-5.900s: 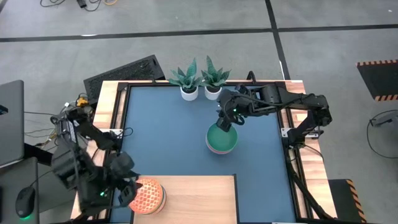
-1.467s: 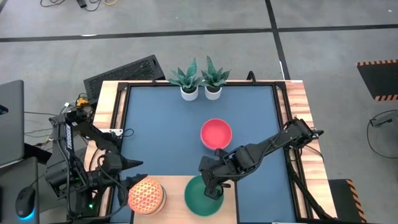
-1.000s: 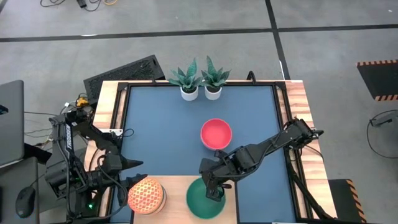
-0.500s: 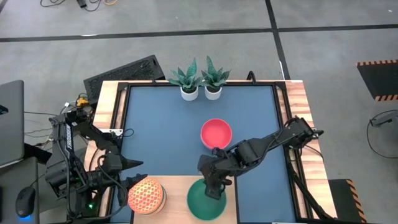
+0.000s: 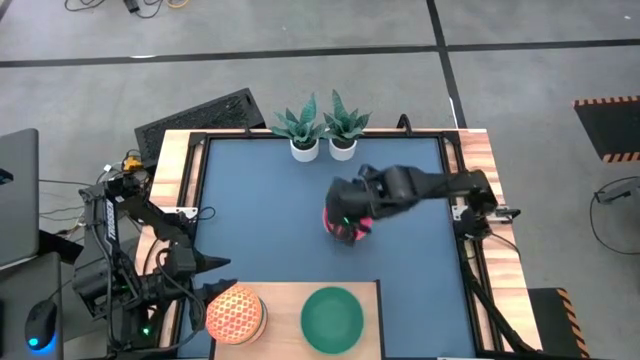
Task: Place and stack bowls onto a shelf
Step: Stack the red bowl on top of the green bowl on the shelf
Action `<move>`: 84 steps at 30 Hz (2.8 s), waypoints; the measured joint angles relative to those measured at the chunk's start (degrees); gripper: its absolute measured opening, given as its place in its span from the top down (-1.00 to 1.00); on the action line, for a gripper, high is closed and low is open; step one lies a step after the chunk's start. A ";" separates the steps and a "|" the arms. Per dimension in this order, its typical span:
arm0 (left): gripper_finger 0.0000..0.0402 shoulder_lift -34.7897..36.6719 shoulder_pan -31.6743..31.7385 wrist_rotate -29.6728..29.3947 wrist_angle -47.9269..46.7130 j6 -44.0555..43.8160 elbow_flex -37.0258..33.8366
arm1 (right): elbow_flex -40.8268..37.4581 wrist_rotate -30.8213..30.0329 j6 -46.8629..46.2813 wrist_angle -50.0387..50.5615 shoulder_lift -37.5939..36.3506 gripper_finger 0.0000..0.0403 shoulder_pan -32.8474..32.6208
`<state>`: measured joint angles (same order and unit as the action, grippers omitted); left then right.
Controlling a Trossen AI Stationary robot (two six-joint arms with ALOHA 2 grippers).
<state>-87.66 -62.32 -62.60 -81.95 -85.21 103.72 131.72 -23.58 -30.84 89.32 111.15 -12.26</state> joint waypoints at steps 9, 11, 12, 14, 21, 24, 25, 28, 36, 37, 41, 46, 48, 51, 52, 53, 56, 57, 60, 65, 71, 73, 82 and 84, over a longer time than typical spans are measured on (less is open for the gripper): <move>-0.07 0.02 1.53 -0.62 -0.01 -1.12 0.00 | -14.82 -1.26 8.49 -3.73 0.00 -0.07 11.36; -0.07 0.02 2.00 -0.60 0.00 -1.48 0.00 | -20.67 -0.56 10.05 -7.83 -1.06 -0.07 13.27; -0.07 0.02 2.21 -0.60 0.00 -1.51 0.00 | -23.72 0.70 10.97 -10.41 -1.92 -0.07 14.02; -0.07 0.02 2.58 -0.60 -0.04 -1.55 0.00 | -30.02 2.91 12.32 -15.70 -4.23 -0.07 15.30; -0.07 0.02 5.06 -0.57 -1.61 -2.69 0.00 | -50.24 8.45 15.13 -34.12 -11.88 -0.08 21.04; -0.07 0.02 6.31 -0.13 -1.70 -3.13 -0.02 | -56.20 13.32 17.22 -39.53 -13.57 -0.08 22.99; -0.07 0.02 6.72 0.31 -1.70 -3.22 -0.01 | -57.86 14.20 17.63 -40.97 -13.70 -0.08 23.28; -0.07 0.02 7.66 1.29 -1.71 -3.83 -0.01 | -60.64 15.99 19.18 -43.65 -13.42 -0.08 23.31; -0.07 0.02 8.17 2.14 -1.71 -4.86 -0.02 | -61.89 15.83 20.24 -45.47 -13.37 0.10 21.40; -0.07 0.02 8.17 2.17 -1.72 -4.89 -0.02 | -61.81 15.85 20.39 -45.40 -13.86 0.14 21.18; -0.07 0.02 8.17 2.15 -1.70 -4.89 -0.02 | -61.87 16.18 20.75 -44.58 -15.29 0.20 21.35; -0.07 0.02 8.17 2.13 -1.68 -4.89 -0.02 | -61.86 16.20 20.89 -44.98 -18.39 0.14 21.30; -0.07 0.02 8.17 2.13 -1.68 -4.87 -0.02 | -61.86 16.19 20.86 -45.55 -19.41 0.08 21.32; -0.07 0.02 8.17 2.13 -1.68 -4.87 -0.02 | -61.83 16.16 20.84 -45.95 -20.26 0.01 21.78; -0.07 0.02 8.16 2.13 -1.68 -4.87 -0.02 | -61.83 16.16 20.82 -46.09 -20.17 0.00 21.82; -0.07 0.02 8.15 2.13 -1.66 -4.87 -0.02 | -61.83 16.14 20.86 -46.08 -20.04 -0.01 21.82; -0.07 0.02 8.15 2.23 -1.68 -4.85 -0.02 | -61.79 16.14 21.92 -47.61 -18.55 -0.01 21.78; -0.07 0.02 8.15 2.35 -1.66 -4.85 -0.02 | -61.73 16.16 21.96 -48.60 -17.89 -0.01 21.78; -0.07 0.02 8.15 2.47 -1.68 -4.85 -0.02 | -61.94 15.87 22.08 -48.81 -15.86 0.01 21.65; -0.07 0.02 8.15 2.92 -1.70 -4.61 -0.02 | -61.87 12.82 22.13 -50.79 -15.68 0.21 20.14; -0.07 0.02 8.15 2.95 -1.68 -4.56 -0.02 | -61.80 12.77 23.44 -51.78 -17.00 0.44 19.77; -0.07 0.02 8.15 2.95 -1.68 -4.54 -0.02 | -61.90 12.79 22.70 -51.44 -17.07 0.49 19.94; -0.07 0.02 8.15 2.94 -1.63 -4.54 -0.02 | -60.50 13.01 20.59 -49.00 -17.25 0.91 19.35; -0.07 0.02 8.14 2.94 -1.51 -4.54 -0.02 | -59.46 12.99 20.37 -48.26 -17.25 0.92 19.37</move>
<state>-87.64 -54.18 -59.66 -83.46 -89.76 103.70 72.26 -10.59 -10.47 41.06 93.91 7.11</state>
